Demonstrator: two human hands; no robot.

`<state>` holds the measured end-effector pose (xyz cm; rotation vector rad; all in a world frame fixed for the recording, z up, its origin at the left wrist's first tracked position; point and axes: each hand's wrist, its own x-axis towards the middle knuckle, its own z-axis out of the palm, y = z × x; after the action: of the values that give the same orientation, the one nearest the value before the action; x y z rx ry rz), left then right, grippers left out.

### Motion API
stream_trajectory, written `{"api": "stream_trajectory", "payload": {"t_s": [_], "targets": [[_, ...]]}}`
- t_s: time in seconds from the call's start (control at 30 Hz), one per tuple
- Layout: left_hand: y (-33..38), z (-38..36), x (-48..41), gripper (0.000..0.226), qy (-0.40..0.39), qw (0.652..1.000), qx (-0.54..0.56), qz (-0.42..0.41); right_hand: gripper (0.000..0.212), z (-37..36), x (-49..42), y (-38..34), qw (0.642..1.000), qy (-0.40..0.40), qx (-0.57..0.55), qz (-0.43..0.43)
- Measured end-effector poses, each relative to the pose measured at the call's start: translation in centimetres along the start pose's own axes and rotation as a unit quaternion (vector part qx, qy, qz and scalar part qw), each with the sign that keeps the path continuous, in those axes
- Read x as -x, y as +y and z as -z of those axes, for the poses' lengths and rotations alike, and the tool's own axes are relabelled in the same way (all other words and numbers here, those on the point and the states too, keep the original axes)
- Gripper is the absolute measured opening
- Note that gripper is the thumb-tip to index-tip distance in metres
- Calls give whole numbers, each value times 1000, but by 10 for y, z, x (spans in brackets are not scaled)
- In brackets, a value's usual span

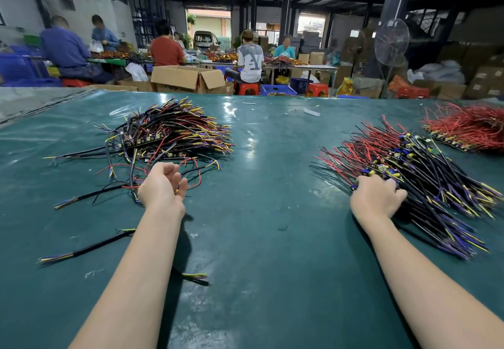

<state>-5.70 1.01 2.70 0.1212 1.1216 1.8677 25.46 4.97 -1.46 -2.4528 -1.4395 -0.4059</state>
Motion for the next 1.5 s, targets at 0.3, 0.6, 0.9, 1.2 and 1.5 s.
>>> {"api": "stream_trajectory", "payload": {"t_s": [0.3, 0.6, 0.9, 1.2, 1.5], "targets": [[-4, 16, -18, 34, 30, 769, -557, -312, 25, 21, 41, -96, 937, -79, -265, 212], [-13, 24, -24, 35, 4, 641, -706, -302, 21, 9, 75, -128, 881, -146, -361, 268], [-44, 2, 10, 27, -319, 725, -476, -383, 7, 24, 79, -125, 642, -353, -662, 159], [-45, 0, 11, 28, -295, 797, -447, -280, 17, 27, 76, -119, 436, -435, -785, 60], [-42, 0, 3, 11, -297, 863, -372, -170, 35, 28, 73, -121, 439, -447, -779, 28]]}}
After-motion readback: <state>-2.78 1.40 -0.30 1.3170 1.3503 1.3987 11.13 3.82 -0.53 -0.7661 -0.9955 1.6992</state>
